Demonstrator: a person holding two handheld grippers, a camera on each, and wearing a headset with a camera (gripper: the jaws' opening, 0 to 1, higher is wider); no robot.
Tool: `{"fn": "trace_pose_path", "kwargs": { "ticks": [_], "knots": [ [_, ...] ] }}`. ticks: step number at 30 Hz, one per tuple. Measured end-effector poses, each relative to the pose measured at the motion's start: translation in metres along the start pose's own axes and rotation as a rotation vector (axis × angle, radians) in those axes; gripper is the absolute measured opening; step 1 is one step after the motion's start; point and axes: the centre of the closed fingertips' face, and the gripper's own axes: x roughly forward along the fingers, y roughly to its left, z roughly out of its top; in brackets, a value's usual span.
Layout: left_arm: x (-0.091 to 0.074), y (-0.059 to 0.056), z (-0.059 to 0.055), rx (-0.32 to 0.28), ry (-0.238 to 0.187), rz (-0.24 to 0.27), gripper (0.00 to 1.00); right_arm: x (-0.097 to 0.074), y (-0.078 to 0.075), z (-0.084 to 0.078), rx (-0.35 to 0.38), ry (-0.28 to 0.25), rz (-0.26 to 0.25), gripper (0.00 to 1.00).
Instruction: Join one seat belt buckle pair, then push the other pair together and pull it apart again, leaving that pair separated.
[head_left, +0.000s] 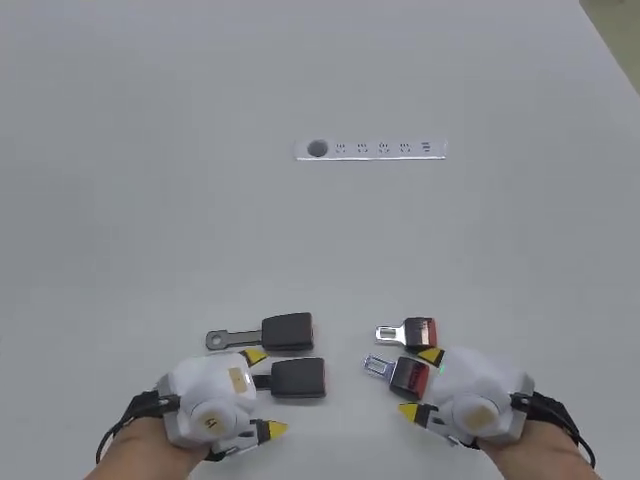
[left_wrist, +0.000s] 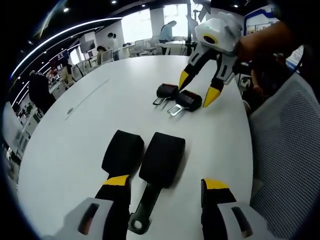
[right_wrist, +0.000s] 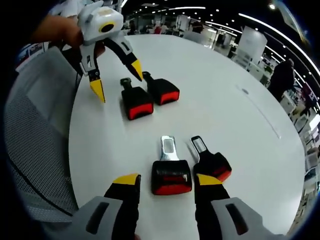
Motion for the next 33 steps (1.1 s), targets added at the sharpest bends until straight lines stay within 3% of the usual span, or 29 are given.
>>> {"fn": "trace_pose_path", "kwargs": {
  "ticks": [5, 10, 11, 22, 28, 33],
  "knots": [
    [0.006, 0.000, 0.005, 0.005, 0.000, -0.016, 0.54, 0.005, -0.002, -0.003, -0.010, 0.017, 0.017, 0.41],
    [0.013, -0.001, 0.003, 0.032, 0.025, -0.036, 0.50, 0.008, -0.002, -0.007, -0.013, 0.034, 0.036, 0.40],
    [0.015, -0.001, 0.003, 0.030, 0.027, -0.043, 0.49, 0.008, -0.002, -0.004, -0.004, 0.013, 0.042, 0.39],
    [0.024, 0.001, 0.002, 0.069, 0.054, -0.070, 0.44, 0.012, -0.004, -0.009, -0.002, 0.023, 0.073, 0.34],
    [0.027, 0.003, 0.001, 0.083, 0.059, -0.079, 0.43, 0.013, -0.002, -0.008, -0.076, 0.047, 0.081, 0.38],
    [0.027, 0.003, 0.001, 0.094, 0.058, -0.078, 0.42, 0.012, -0.002, -0.010, -0.076, 0.046, 0.087, 0.39]
  ]
}}
